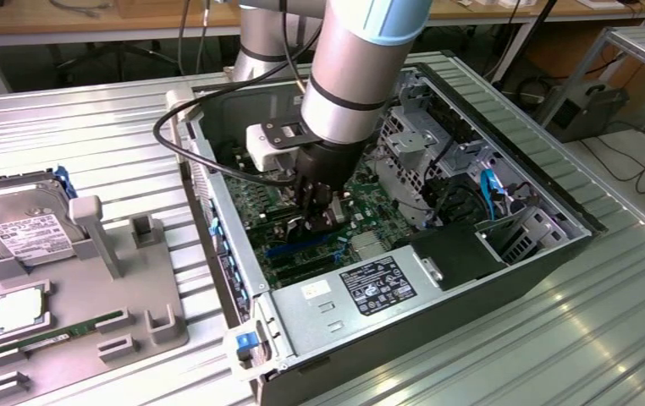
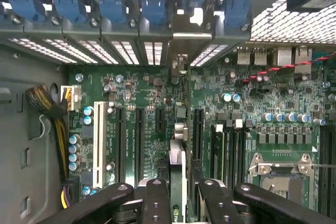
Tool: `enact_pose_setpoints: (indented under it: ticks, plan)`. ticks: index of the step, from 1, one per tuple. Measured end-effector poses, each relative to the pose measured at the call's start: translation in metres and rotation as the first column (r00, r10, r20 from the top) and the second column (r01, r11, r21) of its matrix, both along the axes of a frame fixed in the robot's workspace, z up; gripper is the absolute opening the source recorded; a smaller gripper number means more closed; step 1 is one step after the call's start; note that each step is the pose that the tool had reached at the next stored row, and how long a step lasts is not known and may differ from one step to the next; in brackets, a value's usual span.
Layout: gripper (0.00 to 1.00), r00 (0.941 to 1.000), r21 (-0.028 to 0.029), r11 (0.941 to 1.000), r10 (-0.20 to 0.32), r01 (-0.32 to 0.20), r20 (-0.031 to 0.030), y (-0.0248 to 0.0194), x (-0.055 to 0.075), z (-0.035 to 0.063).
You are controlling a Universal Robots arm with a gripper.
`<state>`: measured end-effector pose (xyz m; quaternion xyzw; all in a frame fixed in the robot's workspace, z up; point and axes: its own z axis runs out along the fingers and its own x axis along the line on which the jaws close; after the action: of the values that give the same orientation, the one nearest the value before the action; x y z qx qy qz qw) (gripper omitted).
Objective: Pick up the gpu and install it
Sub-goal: 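Insert the gpu into the slot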
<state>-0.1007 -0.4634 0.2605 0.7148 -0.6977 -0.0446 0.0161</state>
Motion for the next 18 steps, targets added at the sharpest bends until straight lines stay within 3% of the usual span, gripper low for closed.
enact_pose_setpoints:
  ticks: [1,3,18]
  plan:
    - [0.26,1.0000,-0.0001,1.0000,0.000,0.000,-0.0066,-0.0001,0.0001,0.0002]
    - [0.26,0.9999,-0.0007,1.0000,0.000,0.000,-0.0100,0.0000,0.0002,0.0005]
    - [0.26,0.9988,-0.0020,0.9988,-0.048,0.048,-0.0105,0.0000,0.0023,-0.0007]
